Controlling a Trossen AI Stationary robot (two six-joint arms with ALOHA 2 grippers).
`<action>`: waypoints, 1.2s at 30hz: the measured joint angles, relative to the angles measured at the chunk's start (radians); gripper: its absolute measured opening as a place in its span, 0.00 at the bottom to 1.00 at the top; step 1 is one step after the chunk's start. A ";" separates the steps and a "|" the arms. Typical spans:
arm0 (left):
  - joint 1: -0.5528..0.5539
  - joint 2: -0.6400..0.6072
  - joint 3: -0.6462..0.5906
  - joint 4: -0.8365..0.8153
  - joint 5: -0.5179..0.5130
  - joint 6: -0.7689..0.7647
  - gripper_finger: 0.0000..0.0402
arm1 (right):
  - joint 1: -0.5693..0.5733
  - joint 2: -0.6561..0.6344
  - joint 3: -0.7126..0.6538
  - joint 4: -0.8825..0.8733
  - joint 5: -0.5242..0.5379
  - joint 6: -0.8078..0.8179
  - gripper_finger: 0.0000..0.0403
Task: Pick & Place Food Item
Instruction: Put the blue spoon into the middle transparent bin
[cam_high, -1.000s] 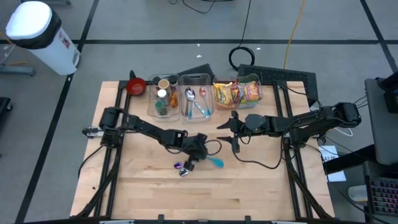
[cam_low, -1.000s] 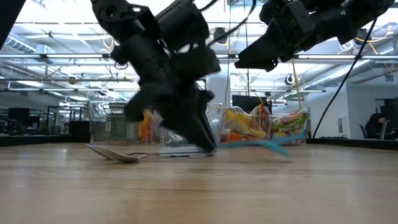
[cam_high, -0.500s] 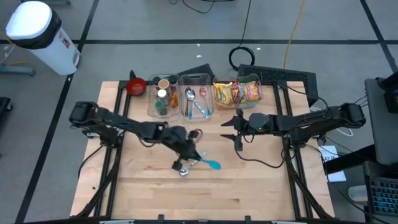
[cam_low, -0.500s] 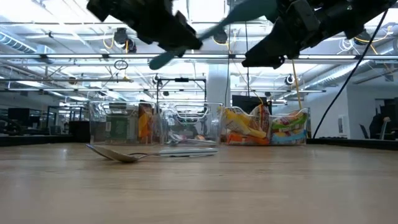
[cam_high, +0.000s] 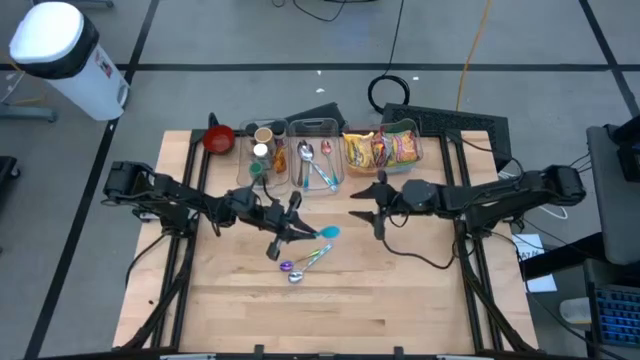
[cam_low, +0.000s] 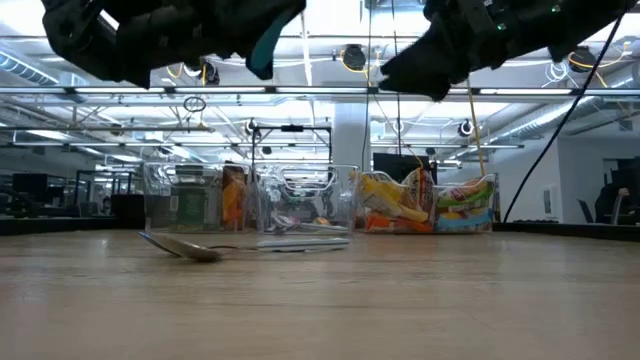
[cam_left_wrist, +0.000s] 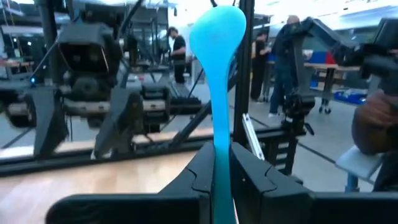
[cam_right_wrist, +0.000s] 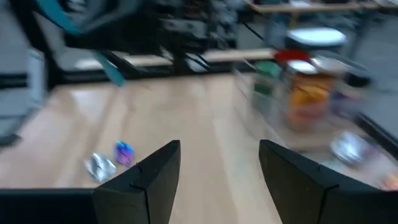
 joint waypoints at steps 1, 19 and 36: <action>-0.001 0.000 0.006 0.000 0.000 0.001 0.07 | 0.000 0.021 0.000 0.046 -0.026 0.000 0.52; -0.019 0.000 0.015 -0.037 -0.058 -0.008 0.08 | 0.105 0.469 0.024 0.969 -0.204 -0.089 0.72; -0.025 0.000 0.017 -0.086 -0.114 -0.028 0.08 | 0.106 0.519 0.096 0.912 -0.251 -0.111 0.38</action>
